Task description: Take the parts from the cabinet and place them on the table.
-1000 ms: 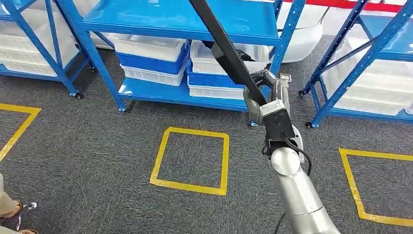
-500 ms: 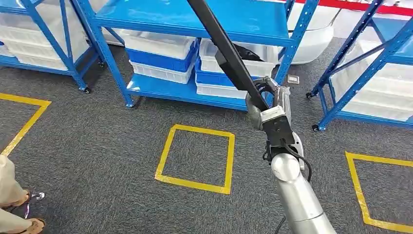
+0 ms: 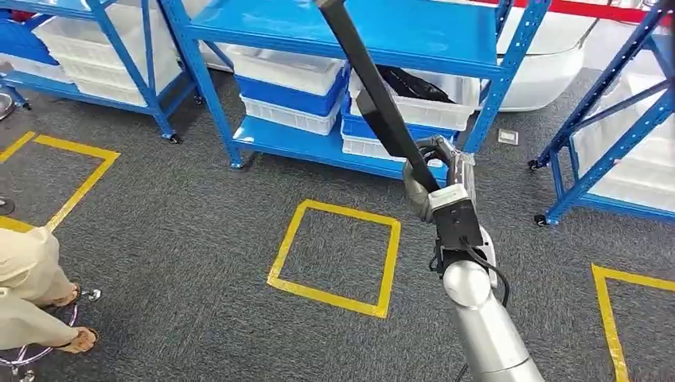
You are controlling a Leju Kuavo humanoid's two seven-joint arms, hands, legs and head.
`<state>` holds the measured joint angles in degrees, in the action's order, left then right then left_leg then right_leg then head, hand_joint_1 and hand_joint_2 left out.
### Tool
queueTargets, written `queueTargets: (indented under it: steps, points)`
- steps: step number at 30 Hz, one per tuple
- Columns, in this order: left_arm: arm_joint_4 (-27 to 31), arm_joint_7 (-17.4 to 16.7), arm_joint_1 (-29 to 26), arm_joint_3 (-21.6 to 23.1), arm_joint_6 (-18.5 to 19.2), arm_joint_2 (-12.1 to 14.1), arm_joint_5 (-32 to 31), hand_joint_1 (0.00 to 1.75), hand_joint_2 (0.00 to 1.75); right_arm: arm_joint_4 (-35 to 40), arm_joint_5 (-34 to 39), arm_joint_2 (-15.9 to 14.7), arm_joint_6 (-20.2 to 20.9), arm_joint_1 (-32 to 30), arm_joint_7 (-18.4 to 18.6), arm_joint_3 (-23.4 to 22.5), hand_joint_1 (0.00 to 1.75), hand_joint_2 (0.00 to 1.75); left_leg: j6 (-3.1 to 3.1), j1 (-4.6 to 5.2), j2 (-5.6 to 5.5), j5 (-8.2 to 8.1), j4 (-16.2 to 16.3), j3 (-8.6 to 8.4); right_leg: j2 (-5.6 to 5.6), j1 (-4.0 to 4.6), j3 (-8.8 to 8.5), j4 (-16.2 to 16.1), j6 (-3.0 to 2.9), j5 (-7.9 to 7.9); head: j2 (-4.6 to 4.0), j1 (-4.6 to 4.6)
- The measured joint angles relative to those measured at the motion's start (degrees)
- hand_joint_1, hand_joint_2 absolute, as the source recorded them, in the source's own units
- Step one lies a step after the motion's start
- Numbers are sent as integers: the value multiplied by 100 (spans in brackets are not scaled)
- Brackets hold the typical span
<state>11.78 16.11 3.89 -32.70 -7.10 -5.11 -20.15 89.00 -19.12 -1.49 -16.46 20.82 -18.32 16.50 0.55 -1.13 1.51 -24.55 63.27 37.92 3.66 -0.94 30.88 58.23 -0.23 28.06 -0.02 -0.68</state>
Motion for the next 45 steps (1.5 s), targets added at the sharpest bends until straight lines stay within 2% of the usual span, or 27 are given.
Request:
queueTargets:
  steps: [1,2,5,6,8,10,12,13,15,16,17,20,21,23,25,27,28,30,31,32,36,37,38,39,41,43,45]
  points:
    - [0,0,11,0,0,0,-13,0,175,30,-4,0,0,-1,0,0,175,175,-40,22,243,-31,-381,-187,39,30,-5,1,24,14,0,-2]
    - [0,-7,18,0,0,0,-26,0,175,46,-13,-2,-2,5,0,-4,175,175,-90,54,171,14,-388,-200,62,99,19,8,48,25,2,15]
    - [0,-46,18,0,0,-2,-68,0,175,114,-50,0,-13,-34,4,-4,175,175,-178,109,13,24,-394,-157,190,91,-5,-35,130,13,0,31]
    - [0,-63,19,0,0,-2,-90,0,175,149,-70,-2,-13,-49,7,-9,175,175,-255,59,-31,85,-479,-197,179,140,-2,-3,185,57,2,39]
    - [0,-90,29,0,-11,-17,-101,0,175,210,-85,-13,-20,-81,9,-48,175,175,-337,51,-100,131,-527,-205,-201,72,195,433,135,324,2,48]
    - [0,-103,47,0,-15,-17,-103,0,175,232,-96,-35,-20,-149,9,-66,175,175,-350,51,-231,141,-526,-180,-322,50,659,1406,81,727,2,66]
    - [0,-105,49,0,-18,-20,-103,0,175,234,-101,-50,-20,-245,11,-72,175,175,-346,52,-377,154,-523,-169,-343,39,869,1805,146,786,2,66]
    - [0,-109,49,0,-17,-22,-103,0,175,234,-107,-61,-20,-269,11,-81,175,175,-337,51,-443,161,-521,-169,-346,33,769,1597,201,666,2,63]
    - [0,-118,46,0,-17,-35,-103,0,175,256,-109,-63,-20,-267,13,-90,175,175,-304,50,-580,182,-512,-170,-419,-6,271,572,319,227,0,63]
    - [0,-118,48,0,-17,-39,-109,0,175,277,-118,-65,-20,-266,13,-90,175,175,-274,50,-640,194,-503,-153,-671,-60,33,69,346,68,0,70]
    - [0,-120,56,0,-18,-39,-111,0,175,284,-131,-63,-20,-273,13,-92,175,175,-236,100,-691,185,-463,-131,-700,-32,46,-4,290,44,0,63]
    - [-2,-140,35,0,-26,-39,-148,0,175,319,-168,-59,-20,-296,20,-94,175,175,-123,49,-800,257,-518,-91,-548,23,27,8,180,-1,0,55]
    - [0,-144,25,0,-28,-31,-153,0,175,332,-181,-50,-20,-296,22,-96,175,175,-105,43,-826,260,-498,-52,-484,-69,22,-23,121,-40,0,54]
    - [-2,-157,24,0,-31,-35,-153,0,175,385,-181,-39,-9,-308,24,-96,175,175,-68,60,-348,-33,-135,87,-389,-60,20,-28,42,-62,0,-16]
    - [0,-157,44,0,-22,-35,-153,0,175,406,-173,-50,13,-327,24,-107,175,175,-19,32,-196,-508,796,492,-257,-21,25,-27,26,-52,0,-20]
    - [-2,-157,35,0,-15,-35,-153,0,175,406,-164,-52,35,-366,22,-109,175,175,10,23,-168,-633,1281,689,-129,-7,31,-26,20,-47,0,-26]
    - [-2,-157,32,0,-15,-35,-153,0,175,406,-162,-52,44,-377,22,-109,175,175,7,17,-165,-532,1141,602,-70,-1,31,-26,20,-45,0,-22]
    - [0,-151,32,-2,-15,-33,-153,0,175,411,-160,-52,48,-381,22,-111,175,175,-37,18,-74,-150,276,93,41,4,25,-26,21,-40,2,-24]
    - [0,-146,37,-2,-15,-33,-151,0,175,424,-157,-50,50,-381,20,-111,175,175,-87,39,181,1,-245,-232,85,25,11,-25,24,-37,2,-28]
    - [0,-142,57,-2,-15,-31,-151,0,175,444,-157,-52,50,-385,20,-111,175,175,-128,110,339,-79,-393,-293,132,83,27,-16,62,-14,0,-26]
    - [0,-133,57,-9,-15,-33,-153,0,175,461,-157,-48,68,-383,17,-114,175,175,-258,146,40,-20,-465,-249,355,110,-18,-60,157,1,0,-4]
    - [0,-131,45,-9,-15,-43,-151,0,175,476,-157,-55,81,-385,17,-116,175,175,-313,68,-7,41,-539,-309,249,107,40,24,186,59,2,11]
    - [0,-122,49,-9,-15,-46,-151,0,175,483,-157,-55,96,-386,17,-120,175,175,-342,82,-65,58,-570,-311,-51,79,95,215,172,188,0,22]
    - [0,-120,52,-11,-15,-44,-151,0,175,492,-157,-57,98,-386,7,-131,175,175,-363,77,-120,73,-567,-300,-192,69,278,614,131,392,0,39]
    - [0,-118,61,-13,-17,-44,-151,0,175,492,-162,-61,103,-429,7,-140,175,175,-380,77,-283,83,-563,-279,-302,35,719,1506,111,717,2,46]
    - [0,-118,53,-17,-22,-44,-151,0,175,492,-164,-61,103,-474,7,-140,175,175,-379,77,-438,87,-558,-278,-322,26,797,1620,191,654,0,50]
    - [0,-118,32,-20,-35,-50,-160,0,175,494,-166,-68,103,-485,2,-146,175,175,-368,69,-585,88,-531,-279,-367,-18,452,836,330,259,0,48]
